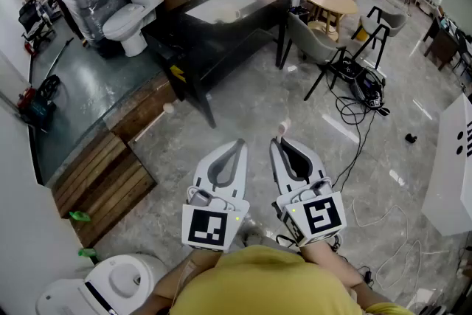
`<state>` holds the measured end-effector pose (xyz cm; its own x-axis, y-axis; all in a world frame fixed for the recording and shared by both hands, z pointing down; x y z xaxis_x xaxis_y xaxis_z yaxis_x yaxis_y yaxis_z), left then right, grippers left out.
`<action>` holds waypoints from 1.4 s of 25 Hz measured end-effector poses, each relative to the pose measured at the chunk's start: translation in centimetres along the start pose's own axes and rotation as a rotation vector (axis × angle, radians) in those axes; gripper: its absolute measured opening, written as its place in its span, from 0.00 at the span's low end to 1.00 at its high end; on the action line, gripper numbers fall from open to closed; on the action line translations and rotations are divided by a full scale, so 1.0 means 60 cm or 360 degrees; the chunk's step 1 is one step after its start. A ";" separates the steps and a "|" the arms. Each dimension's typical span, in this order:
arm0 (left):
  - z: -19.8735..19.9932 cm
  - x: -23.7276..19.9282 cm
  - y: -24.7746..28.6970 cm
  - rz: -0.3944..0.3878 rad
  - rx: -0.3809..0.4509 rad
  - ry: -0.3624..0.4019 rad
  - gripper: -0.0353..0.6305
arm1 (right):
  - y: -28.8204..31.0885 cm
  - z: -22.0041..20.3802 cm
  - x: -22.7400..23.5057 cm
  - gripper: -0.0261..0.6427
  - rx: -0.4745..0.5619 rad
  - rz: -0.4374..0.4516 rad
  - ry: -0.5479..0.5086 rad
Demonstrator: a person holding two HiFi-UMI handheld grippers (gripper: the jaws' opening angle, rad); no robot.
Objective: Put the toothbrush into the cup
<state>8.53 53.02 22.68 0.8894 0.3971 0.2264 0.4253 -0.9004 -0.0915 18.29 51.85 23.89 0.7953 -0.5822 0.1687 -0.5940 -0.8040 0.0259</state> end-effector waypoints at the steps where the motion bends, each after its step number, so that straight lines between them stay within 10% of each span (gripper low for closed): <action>1: 0.001 0.000 0.003 -0.0001 0.0001 -0.0001 0.07 | 0.001 0.001 0.002 0.09 -0.0001 0.0002 0.0001; 22: -0.028 -0.008 0.076 0.0005 -0.0038 -0.0020 0.07 | 0.058 -0.015 0.058 0.10 -0.0064 0.0097 0.0033; 35: -0.077 -0.164 0.226 -0.0038 -0.0021 -0.0034 0.07 | 0.268 0.000 0.105 0.10 -0.0051 0.0052 0.0032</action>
<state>4.79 36.11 23.68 0.8826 0.4219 0.2074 0.4441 -0.8929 -0.0736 13.77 35.23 25.38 0.7731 -0.6052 0.1900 -0.6234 -0.7802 0.0517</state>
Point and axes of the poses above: the fingertips, and each gripper's own axes: y forward along the fingers, x to its right, z out of its top, the point moved 4 cm from there along -y, backward along the fingers, and after that the axes turned 11 degrees about y, right-handed, at the moved point
